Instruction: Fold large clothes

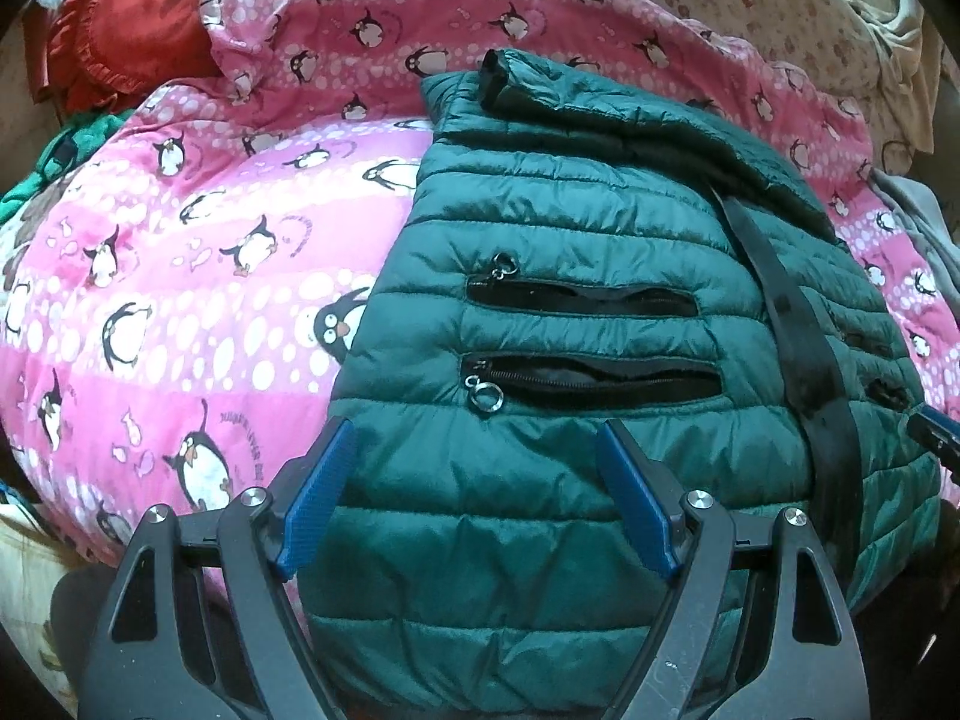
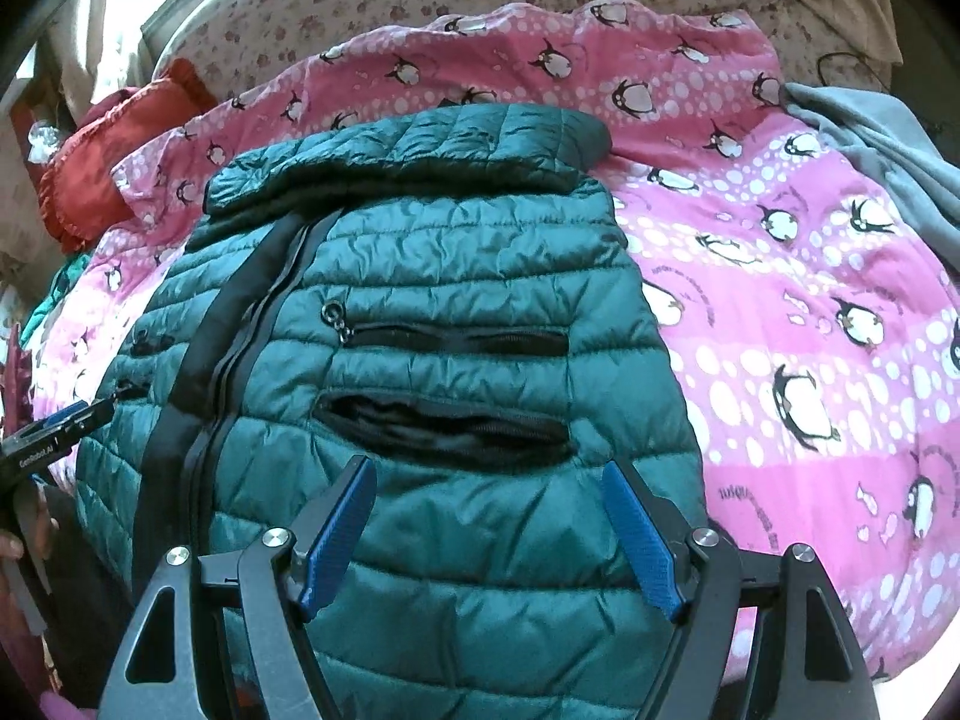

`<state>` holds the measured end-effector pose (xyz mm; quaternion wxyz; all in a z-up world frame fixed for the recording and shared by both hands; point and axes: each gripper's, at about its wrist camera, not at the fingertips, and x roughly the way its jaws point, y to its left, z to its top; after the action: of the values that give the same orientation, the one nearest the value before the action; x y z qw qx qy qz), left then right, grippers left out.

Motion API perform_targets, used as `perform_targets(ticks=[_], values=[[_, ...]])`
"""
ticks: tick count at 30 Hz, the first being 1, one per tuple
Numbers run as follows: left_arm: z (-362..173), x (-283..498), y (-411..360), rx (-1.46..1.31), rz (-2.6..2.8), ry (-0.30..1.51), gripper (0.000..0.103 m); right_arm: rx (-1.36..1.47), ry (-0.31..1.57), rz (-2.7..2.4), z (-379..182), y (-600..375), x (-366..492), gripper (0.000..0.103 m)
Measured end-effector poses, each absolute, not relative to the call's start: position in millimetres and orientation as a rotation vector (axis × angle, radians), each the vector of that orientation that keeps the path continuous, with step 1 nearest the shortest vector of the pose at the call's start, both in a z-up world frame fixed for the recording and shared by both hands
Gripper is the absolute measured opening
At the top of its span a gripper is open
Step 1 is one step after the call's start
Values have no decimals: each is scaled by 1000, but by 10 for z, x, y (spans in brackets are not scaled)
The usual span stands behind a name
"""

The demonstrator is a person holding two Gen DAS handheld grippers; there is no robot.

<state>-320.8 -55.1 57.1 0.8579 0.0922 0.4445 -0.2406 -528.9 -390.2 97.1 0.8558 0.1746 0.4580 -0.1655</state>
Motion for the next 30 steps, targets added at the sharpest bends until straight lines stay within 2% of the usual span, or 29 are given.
perform_targets(ticks=[30], values=[[541, -3278, -406, 170, -504, 954, 82, 375, 975, -345, 985, -3842, -5513, 75]])
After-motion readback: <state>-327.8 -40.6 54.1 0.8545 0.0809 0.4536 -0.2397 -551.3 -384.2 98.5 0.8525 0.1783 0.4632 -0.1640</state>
